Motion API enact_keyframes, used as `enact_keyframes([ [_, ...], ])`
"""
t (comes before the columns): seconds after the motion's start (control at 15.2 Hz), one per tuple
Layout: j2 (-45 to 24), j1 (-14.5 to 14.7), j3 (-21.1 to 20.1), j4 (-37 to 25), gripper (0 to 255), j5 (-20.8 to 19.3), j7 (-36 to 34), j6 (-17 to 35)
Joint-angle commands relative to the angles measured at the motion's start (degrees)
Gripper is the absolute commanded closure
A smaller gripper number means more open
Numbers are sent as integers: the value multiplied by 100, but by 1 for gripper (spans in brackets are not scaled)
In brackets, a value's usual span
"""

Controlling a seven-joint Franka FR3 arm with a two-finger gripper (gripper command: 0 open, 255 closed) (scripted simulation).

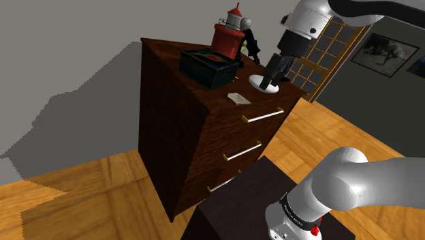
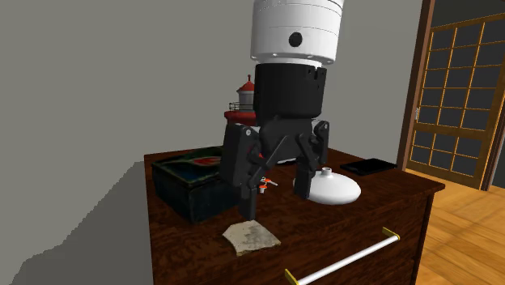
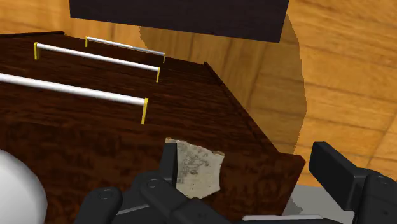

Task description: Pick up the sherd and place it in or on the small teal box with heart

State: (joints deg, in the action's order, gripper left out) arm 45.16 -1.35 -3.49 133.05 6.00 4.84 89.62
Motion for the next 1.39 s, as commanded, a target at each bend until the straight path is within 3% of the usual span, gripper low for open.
enact_keyframes([
  [0.0, 0, 0, 0, 0, 0, 0, 0, 0],
  [0.26, -139, -1080, -1153, 293, 0, 713, -3518, 771],
  [0.59, -588, -2599, -2554, 260, 0, 1244, -7802, 1586],
  [0.66, -616, -2715, -2647, 250, 0, 1270, -8083, 1629],
  [1.12, -734, -2705, -2835, 730, 0, 1378, -8062, 2233],
  [1.32, -734, -2705, -2835, 730, 0, 1378, -8062, 2233],
])
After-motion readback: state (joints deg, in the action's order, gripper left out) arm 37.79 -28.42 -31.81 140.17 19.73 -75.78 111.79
